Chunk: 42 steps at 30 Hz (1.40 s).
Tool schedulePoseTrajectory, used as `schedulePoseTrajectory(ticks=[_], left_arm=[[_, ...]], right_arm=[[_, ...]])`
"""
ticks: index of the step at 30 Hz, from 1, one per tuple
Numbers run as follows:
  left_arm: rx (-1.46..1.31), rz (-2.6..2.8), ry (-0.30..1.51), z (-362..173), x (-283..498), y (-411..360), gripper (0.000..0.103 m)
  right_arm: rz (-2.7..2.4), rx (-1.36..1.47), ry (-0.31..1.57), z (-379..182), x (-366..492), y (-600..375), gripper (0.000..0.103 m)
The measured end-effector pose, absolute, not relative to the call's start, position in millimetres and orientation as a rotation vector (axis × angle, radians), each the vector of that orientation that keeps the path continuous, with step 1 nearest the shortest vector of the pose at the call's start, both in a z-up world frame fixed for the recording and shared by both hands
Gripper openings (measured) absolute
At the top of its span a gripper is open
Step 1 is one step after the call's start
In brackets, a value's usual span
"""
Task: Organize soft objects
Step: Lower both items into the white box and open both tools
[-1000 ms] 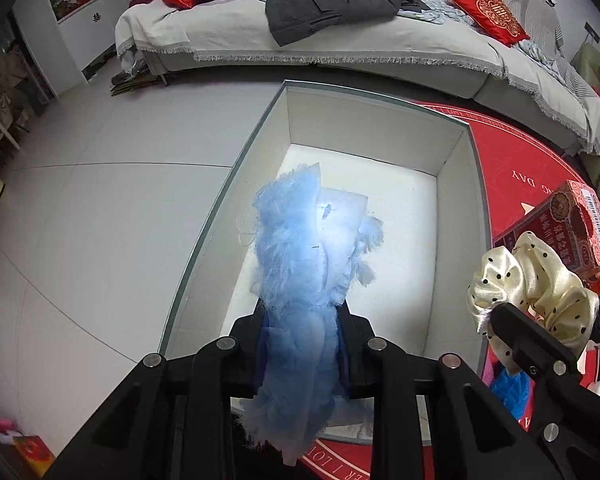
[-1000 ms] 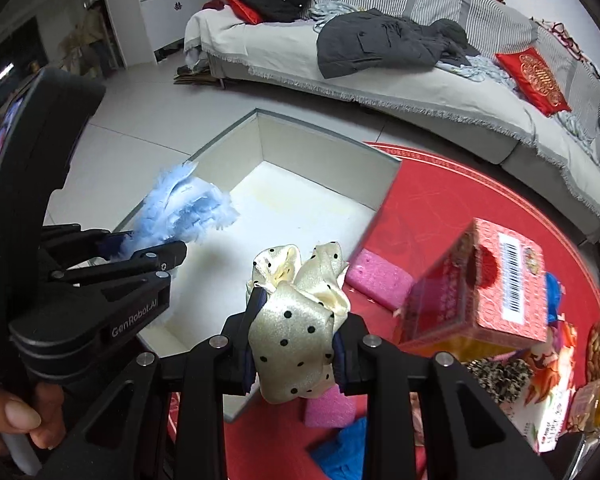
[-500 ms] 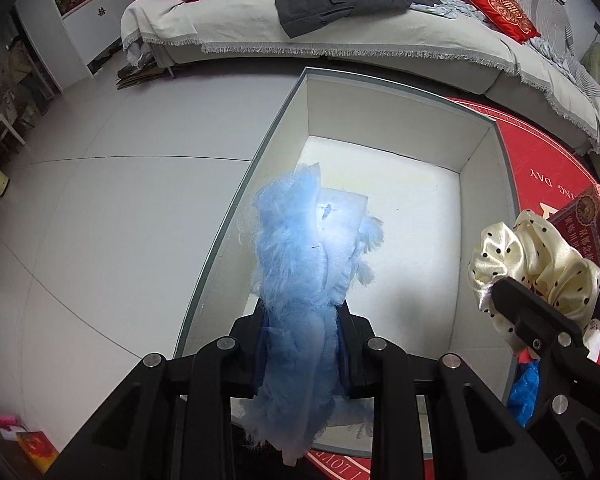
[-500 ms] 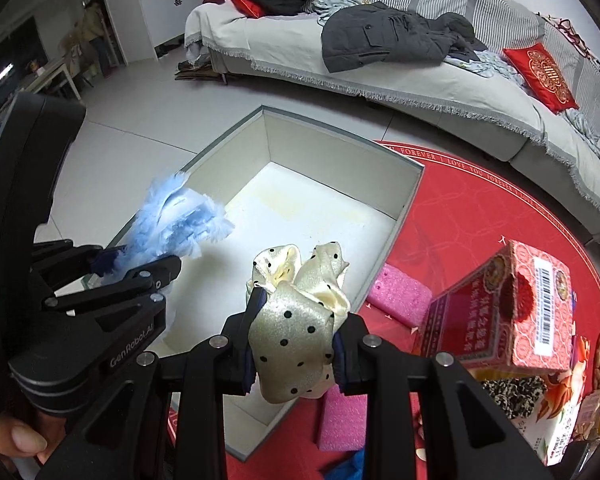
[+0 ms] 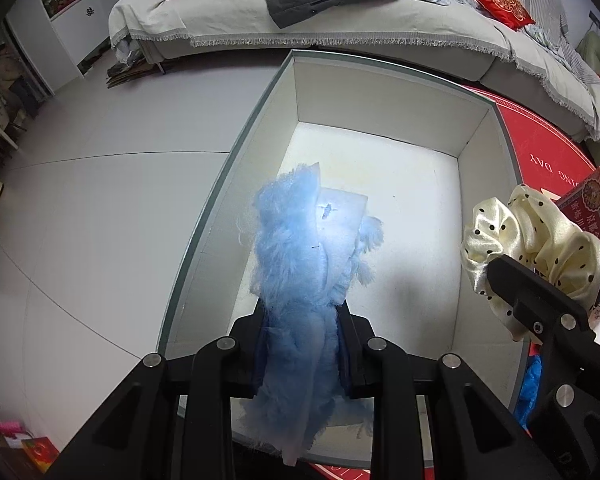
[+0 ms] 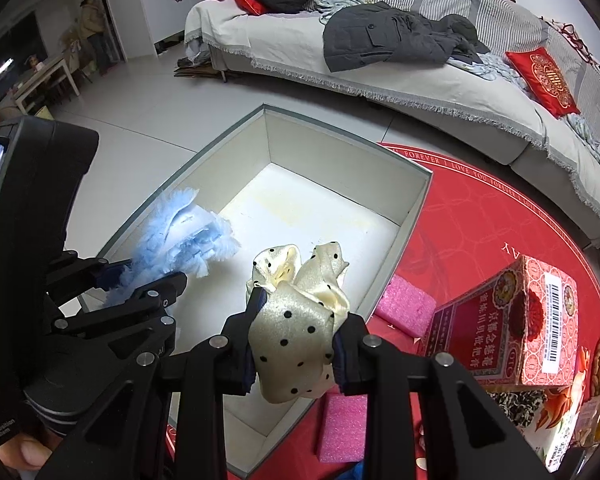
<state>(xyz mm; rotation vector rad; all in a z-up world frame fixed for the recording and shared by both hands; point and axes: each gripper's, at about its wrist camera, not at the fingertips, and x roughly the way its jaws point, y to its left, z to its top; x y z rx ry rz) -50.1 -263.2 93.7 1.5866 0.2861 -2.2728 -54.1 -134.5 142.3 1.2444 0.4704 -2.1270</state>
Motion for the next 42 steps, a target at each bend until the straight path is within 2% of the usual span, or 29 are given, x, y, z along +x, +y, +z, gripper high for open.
schedulePoseTrajectory(ticks=[21,42], left_arm=[[1.65,-2.241,0.305,67.9,-59.1,-273.0,0.029],[1.658,-2.239,0.312,64.6,-61.5,-275.0,0.029]], right_arm=[[-2.13,1.261,0.526,131.2,-65.3,-151.9,0.031],[-2.125,1.253,0.55,129.3,-68.4,-160.2,0.031]])
